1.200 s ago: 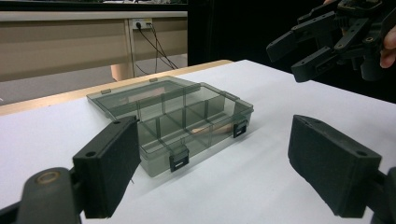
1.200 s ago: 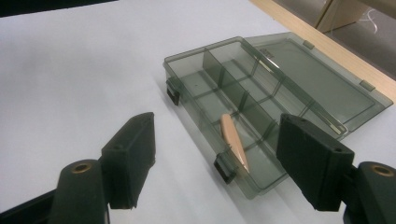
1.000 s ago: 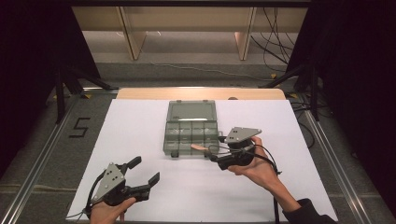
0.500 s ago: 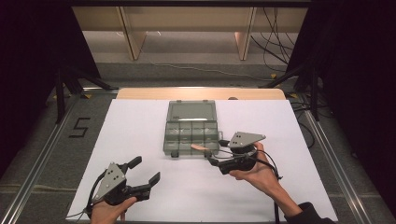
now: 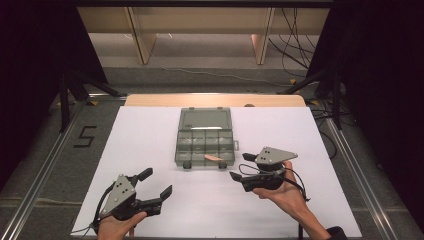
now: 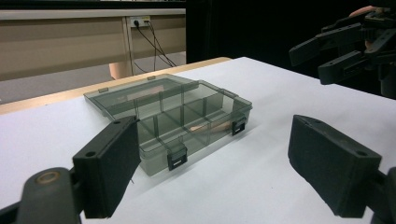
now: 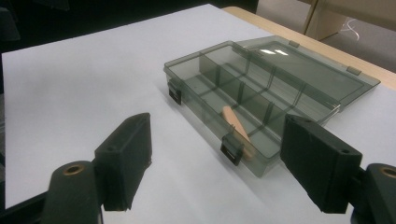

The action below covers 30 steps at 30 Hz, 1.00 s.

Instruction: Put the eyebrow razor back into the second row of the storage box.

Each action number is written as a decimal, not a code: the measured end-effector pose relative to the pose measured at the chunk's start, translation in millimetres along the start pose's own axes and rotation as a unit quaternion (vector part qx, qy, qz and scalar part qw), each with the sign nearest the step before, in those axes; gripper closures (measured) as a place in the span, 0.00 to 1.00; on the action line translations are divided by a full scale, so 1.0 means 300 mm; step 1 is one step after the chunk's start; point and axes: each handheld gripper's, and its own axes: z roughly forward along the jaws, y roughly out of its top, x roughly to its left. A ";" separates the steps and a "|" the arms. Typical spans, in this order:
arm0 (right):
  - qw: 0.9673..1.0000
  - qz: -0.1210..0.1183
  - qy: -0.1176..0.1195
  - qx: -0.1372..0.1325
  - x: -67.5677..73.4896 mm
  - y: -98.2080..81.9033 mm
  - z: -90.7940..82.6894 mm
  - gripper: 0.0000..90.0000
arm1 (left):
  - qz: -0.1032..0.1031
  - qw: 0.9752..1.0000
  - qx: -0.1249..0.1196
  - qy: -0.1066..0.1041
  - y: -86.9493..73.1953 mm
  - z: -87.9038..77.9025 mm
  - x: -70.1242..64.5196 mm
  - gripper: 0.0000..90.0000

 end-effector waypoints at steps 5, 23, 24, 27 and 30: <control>1.000 0.003 -0.003 -0.001 0.002 -0.017 -0.019 0.26 | 0.000 1.000 -0.002 -0.003 0.000 -0.003 -0.002 0.18; 0.999 0.023 -0.010 -0.030 0.019 -0.081 -0.072 0.22 | -0.001 1.000 0.000 -0.003 -0.001 -0.003 -0.003 0.18; 0.999 0.029 -0.010 -0.028 0.022 -0.084 -0.077 0.22 | -0.001 1.000 0.000 -0.004 0.000 -0.002 -0.003 0.18; 0.999 0.035 -0.010 -0.030 0.027 -0.095 -0.082 0.21 | -0.001 1.000 0.000 -0.004 0.000 -0.002 -0.003 0.18; 0.999 0.040 -0.011 -0.034 0.030 -0.104 -0.086 0.20 | 0.000 1.000 -0.001 -0.003 0.000 -0.003 -0.002 0.18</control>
